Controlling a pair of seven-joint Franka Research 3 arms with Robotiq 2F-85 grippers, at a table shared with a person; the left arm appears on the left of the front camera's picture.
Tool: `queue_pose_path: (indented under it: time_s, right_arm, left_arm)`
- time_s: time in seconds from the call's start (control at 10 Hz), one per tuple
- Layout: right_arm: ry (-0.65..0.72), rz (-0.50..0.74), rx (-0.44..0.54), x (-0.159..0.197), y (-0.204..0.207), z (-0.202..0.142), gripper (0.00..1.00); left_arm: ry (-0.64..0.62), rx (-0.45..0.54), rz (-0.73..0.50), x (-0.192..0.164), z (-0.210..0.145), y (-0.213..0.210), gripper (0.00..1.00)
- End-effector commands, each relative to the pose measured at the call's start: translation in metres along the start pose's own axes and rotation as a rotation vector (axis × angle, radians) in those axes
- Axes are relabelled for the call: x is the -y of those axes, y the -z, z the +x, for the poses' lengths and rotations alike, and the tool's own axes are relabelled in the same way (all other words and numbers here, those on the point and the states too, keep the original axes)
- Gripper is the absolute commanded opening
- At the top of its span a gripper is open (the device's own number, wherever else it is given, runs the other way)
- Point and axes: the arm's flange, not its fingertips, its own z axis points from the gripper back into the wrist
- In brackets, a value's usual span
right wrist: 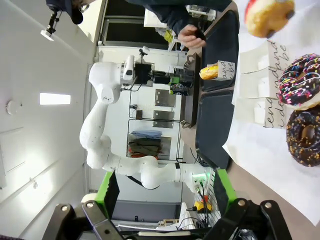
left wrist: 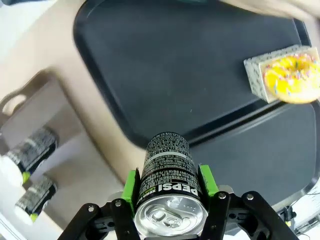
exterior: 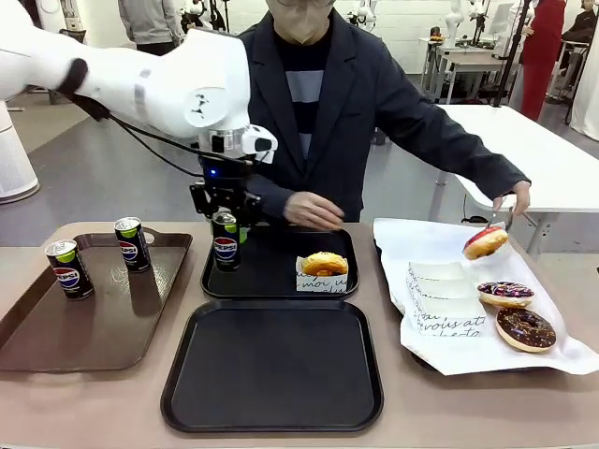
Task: Set up donuts and drinks on trays.
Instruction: Pick up one Pepsi coke and place it on the Flat Tray.
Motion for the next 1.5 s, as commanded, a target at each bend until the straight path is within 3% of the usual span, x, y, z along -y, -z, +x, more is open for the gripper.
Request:
queue_pose_path:
  time_s: [0.0,0.1,0.2,0.3,0.4,0.8,0.9,1.2,1.4]
  right_arm:
    - [-0.017,0.014,0.002,0.000,0.000,0.000,1.00]
    - [-0.017,0.014,0.002,0.000,0.000,0.000,1.00]
    - [-0.017,0.014,0.002,0.000,0.000,0.000,1.00]
    - [-0.017,0.014,0.002,0.000,0.000,0.000,1.00]
    - [-0.017,0.014,0.002,0.000,0.000,0.000,1.00]
    - [-0.017,0.014,0.002,0.000,0.000,0.000,1.00]
    - [-0.017,0.014,0.002,0.000,0.000,0.000,1.00]
    - [-0.017,0.014,0.002,0.000,0.000,0.000,1.00]
    - [-0.017,0.014,0.002,0.000,0.000,0.000,1.00]
  left_arm:
    - [0.010,-0.061,-0.024,-0.009,-0.023,-0.026,0.58]
    - [0.048,-0.250,-0.079,-0.024,-0.082,-0.051,0.58]
    - [0.107,-0.262,-0.110,-0.043,-0.147,-0.076,0.58]
    - [0.141,-0.212,-0.086,-0.052,-0.192,-0.089,0.58]
    - [0.140,-0.159,-0.043,-0.055,-0.216,-0.094,0.58]
    - [0.090,-0.130,0.010,-0.053,-0.214,-0.087,0.58]
    - [0.124,-0.187,-0.024,-0.056,-0.237,-0.100,0.58]
    - [0.124,-0.187,-0.024,-0.056,-0.237,-0.100,0.58]
    - [0.127,-0.125,0.000,-0.053,-0.212,-0.092,0.58]
